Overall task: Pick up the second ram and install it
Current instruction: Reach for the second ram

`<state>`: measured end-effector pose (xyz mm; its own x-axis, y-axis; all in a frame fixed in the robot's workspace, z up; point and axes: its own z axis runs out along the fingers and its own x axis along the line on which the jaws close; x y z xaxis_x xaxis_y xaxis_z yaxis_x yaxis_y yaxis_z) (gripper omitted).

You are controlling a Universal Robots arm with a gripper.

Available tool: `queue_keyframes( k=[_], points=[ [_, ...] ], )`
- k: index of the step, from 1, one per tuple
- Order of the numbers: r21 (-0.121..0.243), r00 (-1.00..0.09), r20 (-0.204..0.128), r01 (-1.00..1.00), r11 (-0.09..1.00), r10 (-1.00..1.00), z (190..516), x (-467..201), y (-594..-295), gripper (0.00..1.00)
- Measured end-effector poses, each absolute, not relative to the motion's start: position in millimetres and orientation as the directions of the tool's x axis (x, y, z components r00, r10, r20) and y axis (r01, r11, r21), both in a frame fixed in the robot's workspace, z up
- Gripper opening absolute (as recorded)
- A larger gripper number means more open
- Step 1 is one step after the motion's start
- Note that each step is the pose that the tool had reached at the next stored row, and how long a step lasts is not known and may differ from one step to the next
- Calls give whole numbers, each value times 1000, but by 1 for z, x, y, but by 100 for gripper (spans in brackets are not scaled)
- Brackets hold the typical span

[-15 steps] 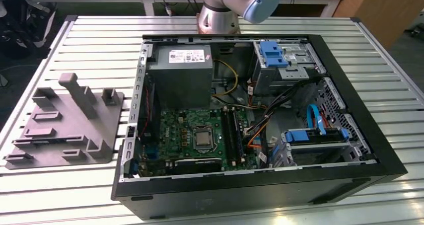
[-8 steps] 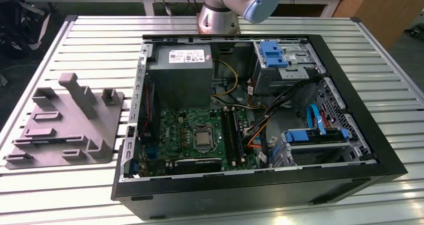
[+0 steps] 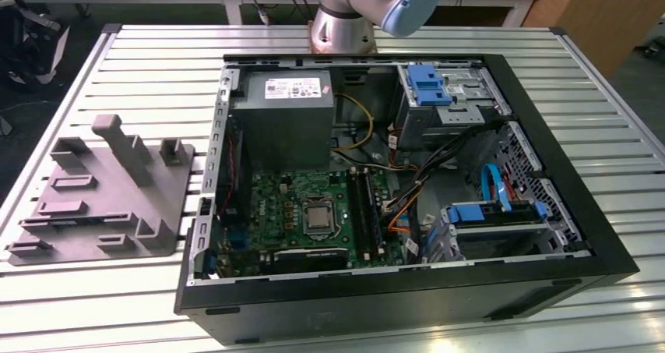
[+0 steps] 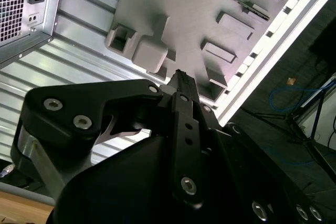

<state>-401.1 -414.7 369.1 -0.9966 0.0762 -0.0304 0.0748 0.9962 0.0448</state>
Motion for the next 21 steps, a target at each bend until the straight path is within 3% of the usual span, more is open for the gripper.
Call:
queue_keyframes(
  k=[21],
  points=[
    [45, -997, -30, 75, 996, 76, 360, -417, -436, 11]
  ],
)
